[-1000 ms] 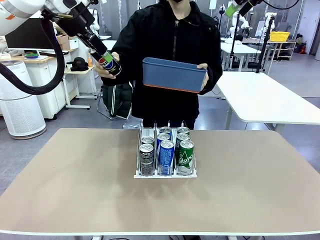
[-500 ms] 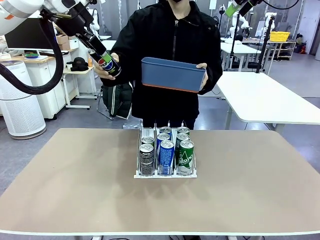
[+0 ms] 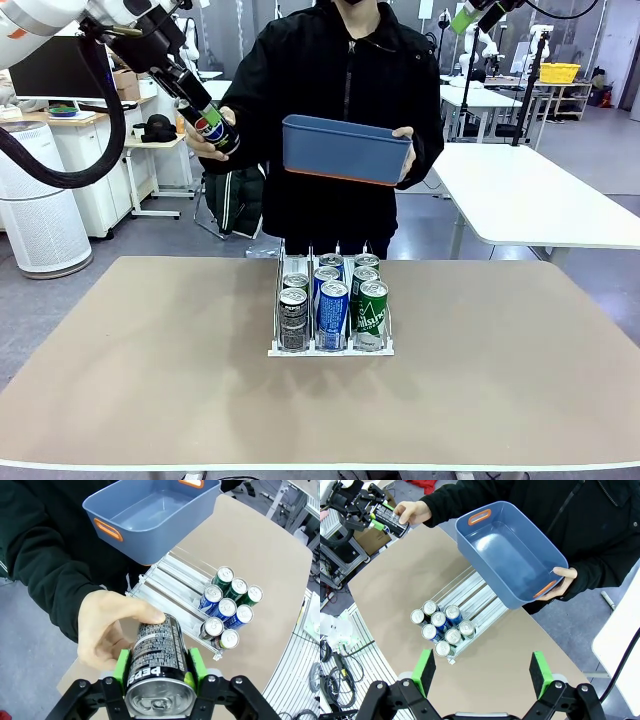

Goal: Fill the beverage cans into the dispenser.
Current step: Pick up the Pepsi coke handed by the human.

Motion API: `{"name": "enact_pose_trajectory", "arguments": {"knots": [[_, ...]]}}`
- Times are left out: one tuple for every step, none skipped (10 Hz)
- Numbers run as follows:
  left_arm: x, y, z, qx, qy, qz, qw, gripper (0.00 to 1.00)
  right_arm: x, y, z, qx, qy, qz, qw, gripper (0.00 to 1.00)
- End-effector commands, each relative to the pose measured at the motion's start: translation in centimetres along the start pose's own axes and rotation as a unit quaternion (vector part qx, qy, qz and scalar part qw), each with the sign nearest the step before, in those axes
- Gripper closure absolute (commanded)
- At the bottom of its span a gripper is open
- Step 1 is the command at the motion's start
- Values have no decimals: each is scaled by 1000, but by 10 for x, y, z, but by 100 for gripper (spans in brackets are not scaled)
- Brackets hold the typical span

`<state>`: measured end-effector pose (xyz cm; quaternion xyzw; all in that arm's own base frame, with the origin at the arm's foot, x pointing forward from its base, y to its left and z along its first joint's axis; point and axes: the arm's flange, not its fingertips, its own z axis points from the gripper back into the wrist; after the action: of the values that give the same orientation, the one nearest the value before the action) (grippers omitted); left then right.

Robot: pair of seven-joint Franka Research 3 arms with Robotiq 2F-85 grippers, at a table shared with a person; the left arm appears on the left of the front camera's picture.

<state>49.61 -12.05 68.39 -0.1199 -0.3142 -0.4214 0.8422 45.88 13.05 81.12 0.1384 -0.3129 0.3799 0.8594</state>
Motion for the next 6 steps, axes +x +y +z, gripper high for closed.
{"name": "enact_pose_trajectory", "arguments": {"knots": [[-1,0,0,-3,2,-11,1000,100,-2,1,0,1,2,-1,1000,0],[-1,0,0,-3,2,-11,1000,100,-2,1,0,1,2,-1,1000,0],[-1,0,0,-3,2,-11,1000,100,-2,1,0,1,2,-1,1000,0],[-1,0,0,-3,2,-11,1000,100,-2,1,0,1,2,-1,1000,0],[-1,0,0,-3,2,-11,1000,100,-2,1,0,1,2,-1,1000,0],[-1,0,0,-3,2,-11,1000,100,-2,1,0,1,2,-1,1000,0]]}}
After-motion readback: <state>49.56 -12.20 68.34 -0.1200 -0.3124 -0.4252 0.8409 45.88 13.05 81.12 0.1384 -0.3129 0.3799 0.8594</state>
